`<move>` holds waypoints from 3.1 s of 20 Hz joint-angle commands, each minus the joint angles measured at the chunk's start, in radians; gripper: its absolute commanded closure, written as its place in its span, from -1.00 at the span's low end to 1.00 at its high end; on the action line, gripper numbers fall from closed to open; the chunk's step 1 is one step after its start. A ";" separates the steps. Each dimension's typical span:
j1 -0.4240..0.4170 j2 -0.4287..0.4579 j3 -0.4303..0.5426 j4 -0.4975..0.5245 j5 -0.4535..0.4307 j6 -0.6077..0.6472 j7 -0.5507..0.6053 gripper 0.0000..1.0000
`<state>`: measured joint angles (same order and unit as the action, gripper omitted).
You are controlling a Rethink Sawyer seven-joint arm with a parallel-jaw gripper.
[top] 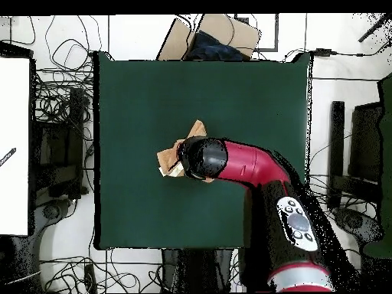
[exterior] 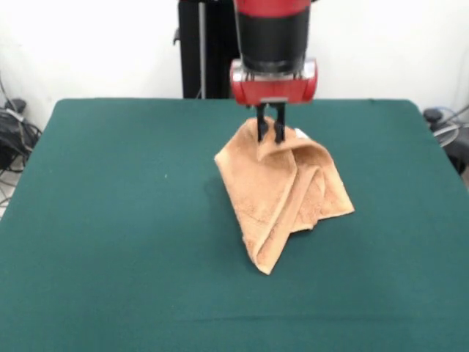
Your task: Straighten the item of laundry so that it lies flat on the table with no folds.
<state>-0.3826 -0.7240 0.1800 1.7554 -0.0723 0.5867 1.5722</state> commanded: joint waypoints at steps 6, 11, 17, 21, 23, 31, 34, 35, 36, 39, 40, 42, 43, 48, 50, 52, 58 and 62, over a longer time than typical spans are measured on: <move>0.045 -0.214 0.048 0.100 0.081 0.174 0.111 1.00; 0.039 -0.293 0.041 0.095 0.108 0.243 0.090 1.00; 0.066 -0.353 0.032 0.049 0.124 0.340 0.107 1.00; 0.103 -0.385 0.021 0.022 0.127 0.386 0.152 1.00; 0.129 -0.386 0.011 0.005 0.112 0.390 0.176 1.00; 0.254 -0.395 -0.044 0.139 0.161 0.201 0.329 1.00; 0.276 -0.379 -0.048 0.174 0.198 0.141 0.334 1.00; 0.265 -0.366 -0.039 0.176 0.209 0.131 0.308 1.00; 0.244 -0.353 -0.025 0.188 0.222 0.107 0.264 1.00; 0.178 -0.301 0.014 0.211 0.226 0.028 0.150 1.00; 0.175 -0.298 0.015 0.222 0.227 0.008 0.151 1.00; 0.182 -0.303 0.013 0.250 0.233 -0.029 0.168 1.00; 0.192 -0.313 0.010 0.264 0.239 -0.038 0.184 1.00; 0.174 -0.297 0.012 0.217 0.224 0.028 0.144 1.00; 0.144 -0.272 0.021 0.204 0.201 0.024 0.099 1.00; 0.111 -0.241 0.042 0.210 0.200 0.010 0.067 1.00; 0.050 -0.158 0.095 0.215 0.179 -0.078 0.035 1.00; 0.028 -0.111 0.104 0.180 0.157 -0.078 0.023 1.00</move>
<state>-0.3226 -0.9458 0.1833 1.8708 0.1252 0.5813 1.5919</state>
